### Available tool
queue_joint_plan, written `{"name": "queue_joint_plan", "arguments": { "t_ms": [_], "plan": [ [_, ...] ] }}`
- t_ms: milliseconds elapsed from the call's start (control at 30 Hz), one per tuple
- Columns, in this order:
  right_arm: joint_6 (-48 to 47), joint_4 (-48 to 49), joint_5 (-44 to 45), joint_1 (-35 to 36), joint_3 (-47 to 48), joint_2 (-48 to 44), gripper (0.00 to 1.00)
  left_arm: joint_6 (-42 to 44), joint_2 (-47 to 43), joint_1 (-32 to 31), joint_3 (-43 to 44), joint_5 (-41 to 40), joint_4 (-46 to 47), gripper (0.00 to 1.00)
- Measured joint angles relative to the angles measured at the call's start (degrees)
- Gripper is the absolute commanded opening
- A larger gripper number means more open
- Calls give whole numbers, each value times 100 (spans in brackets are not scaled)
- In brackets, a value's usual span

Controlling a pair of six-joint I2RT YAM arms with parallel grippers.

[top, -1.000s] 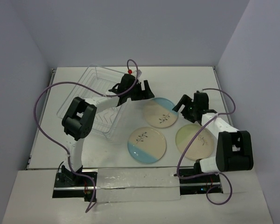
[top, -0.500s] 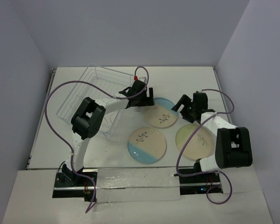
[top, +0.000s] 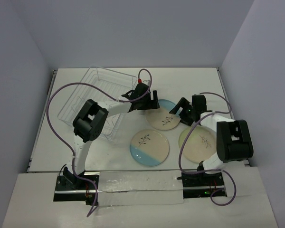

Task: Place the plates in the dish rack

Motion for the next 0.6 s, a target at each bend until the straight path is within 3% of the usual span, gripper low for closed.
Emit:
{"name": "queue_joint_plan", "arguments": {
  "t_ms": [367,600],
  "plan": [
    [160,293,-418,28,-65,22,88,-91,0,66,-127,52,302,90],
    [357,671,-515,6,-352,-841,87,-165,0,131,-202,138,485,90]
  ]
}}
